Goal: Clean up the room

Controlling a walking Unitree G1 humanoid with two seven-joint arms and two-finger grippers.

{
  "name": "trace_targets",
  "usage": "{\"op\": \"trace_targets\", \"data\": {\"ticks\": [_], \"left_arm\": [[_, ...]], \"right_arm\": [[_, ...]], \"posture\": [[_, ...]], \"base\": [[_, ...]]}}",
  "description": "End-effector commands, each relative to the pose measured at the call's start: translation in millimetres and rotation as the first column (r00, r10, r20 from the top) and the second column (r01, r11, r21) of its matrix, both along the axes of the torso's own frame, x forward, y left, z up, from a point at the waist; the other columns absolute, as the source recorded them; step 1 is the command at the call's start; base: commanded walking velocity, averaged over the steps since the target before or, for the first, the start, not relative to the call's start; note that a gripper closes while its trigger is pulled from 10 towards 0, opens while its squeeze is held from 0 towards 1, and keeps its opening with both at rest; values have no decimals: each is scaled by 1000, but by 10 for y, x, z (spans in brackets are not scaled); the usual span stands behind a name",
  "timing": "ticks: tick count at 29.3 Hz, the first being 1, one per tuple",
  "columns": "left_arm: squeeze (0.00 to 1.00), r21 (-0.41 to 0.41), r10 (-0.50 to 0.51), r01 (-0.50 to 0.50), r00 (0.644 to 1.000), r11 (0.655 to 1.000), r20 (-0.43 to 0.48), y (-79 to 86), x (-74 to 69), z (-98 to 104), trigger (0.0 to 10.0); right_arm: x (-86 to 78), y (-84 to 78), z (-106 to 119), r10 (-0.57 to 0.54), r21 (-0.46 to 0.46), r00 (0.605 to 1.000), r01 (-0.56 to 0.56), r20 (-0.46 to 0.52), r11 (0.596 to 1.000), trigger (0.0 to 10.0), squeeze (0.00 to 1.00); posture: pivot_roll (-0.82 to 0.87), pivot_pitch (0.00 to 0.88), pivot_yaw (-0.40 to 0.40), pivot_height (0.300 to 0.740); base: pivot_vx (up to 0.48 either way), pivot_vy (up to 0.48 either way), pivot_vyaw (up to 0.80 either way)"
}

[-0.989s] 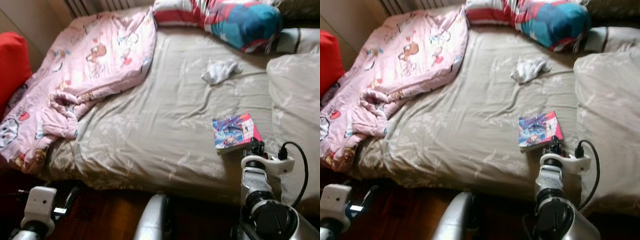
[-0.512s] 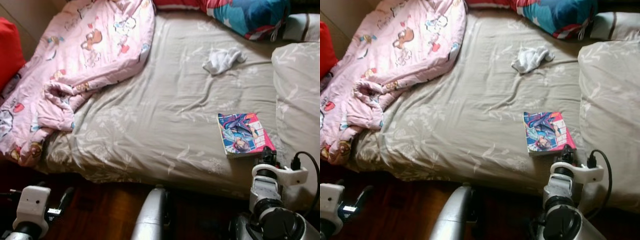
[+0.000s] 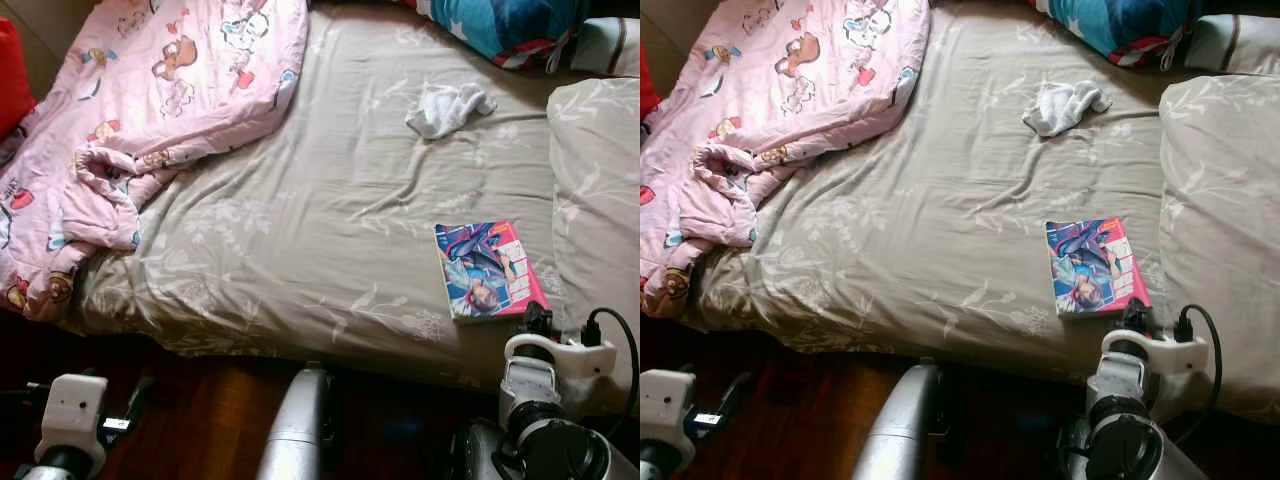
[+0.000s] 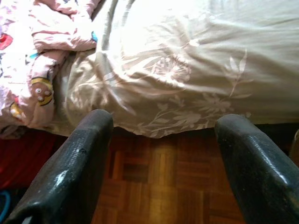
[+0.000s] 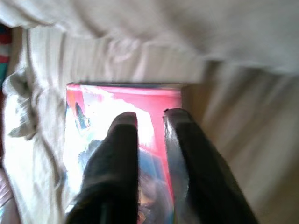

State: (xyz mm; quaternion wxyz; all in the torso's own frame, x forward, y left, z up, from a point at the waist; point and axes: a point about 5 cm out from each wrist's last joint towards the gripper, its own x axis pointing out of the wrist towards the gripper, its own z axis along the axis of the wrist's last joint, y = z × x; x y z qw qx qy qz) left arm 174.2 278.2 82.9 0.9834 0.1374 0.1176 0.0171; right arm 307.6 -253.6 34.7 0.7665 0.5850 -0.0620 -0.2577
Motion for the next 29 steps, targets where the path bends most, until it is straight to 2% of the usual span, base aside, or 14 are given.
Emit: {"op": "trace_targets", "data": {"ticks": [1,7,8,9,10,14,19,20,23,24,25,26,28,29], "left_arm": [[0,2,22,-22,999,1000,-29,26,-64,-28,10000],[0,-5,23,-23,999,1000,-34,-6,-86,-43,10000],[0,-5,24,-24,999,1000,-36,-8,-87,-48,10000],[0,-5,25,-25,999,1000,-38,-9,-86,-53,10000],[0,-6,27,-27,999,1000,-39,-12,-83,-64,10000],[0,-21,33,-34,999,999,-36,-52,-15,-134,10000],[0,-43,44,-45,999,998,-22,-105,107,-204,10000],[0,-58,48,-49,999,997,-10,-139,174,-228,10000],[0,-73,53,-53,999,996,-3,-176,239,-254,10000],[0,-81,54,-54,999,995,-3,-197,260,-271,10000],[0,-81,54,-54,999,995,-3,-197,260,-271,10000],[0,-84,51,-51,999,995,-3,-224,282,-295,10000],[0,-85,51,-51,999,995,-3,-233,284,-313,10000],[0,-86,54,-54,999,995,-4,-222,266,-326,10000]], "right_arm": [[-71,63,-114,2,24,999,-1,-46,1000,10000,1000],[-66,79,-119,12,21,998,-11,-63,1000,10000,988],[-64,89,-123,20,18,997,-19,-69,1000,10000,804],[-64,96,-126,25,17,997,-24,-72,1000,10000,804],[-53,128,-127,52,-1,996,-52,-79,999,10000,0],[23,331,-92,207,-105,976,-213,-60,971,10000,0],[50,463,-72,312,-189,949,-315,-49,930,10000,0],[54,505,-63,351,-241,935,-354,-56,904,10000,0],[57,535,-51,393,-321,915,-402,-95,858,10000,0],[54,546,-52,412,-369,902,-430,-131,824,10000,0],[54,546,-52,412,-369,902,-430,-131,824,10000,0],[57,553,-45,436,-426,883,-467,-175,775,10000,0],[50,557,-56,450,-445,870,-491,-203,749,10000,0],[38,553,-71,447,-427,873,-486,-196,762,10000,0]], "posture": [[393,370,204,645],[388,375,198,645],[385,374,196,645],[383,374,195,645],[376,370,189,645],[347,347,167,645],[297,311,129,645],[276,303,117,645],[252,301,107,645],[245,302,104,645],[245,302,104,645],[239,307,99,645],[239,311,94,645],[233,313,89,645]], "base": [[0,0,0],[0,0,0],[0,0,0],[0,0,0],[0,0,0],[0,0,0],[0,0,0],[0,0,0],[0,0,0],[0,0,0],[0,0,0],[0,0,0],[0,0,0],[0,0,0]]}}
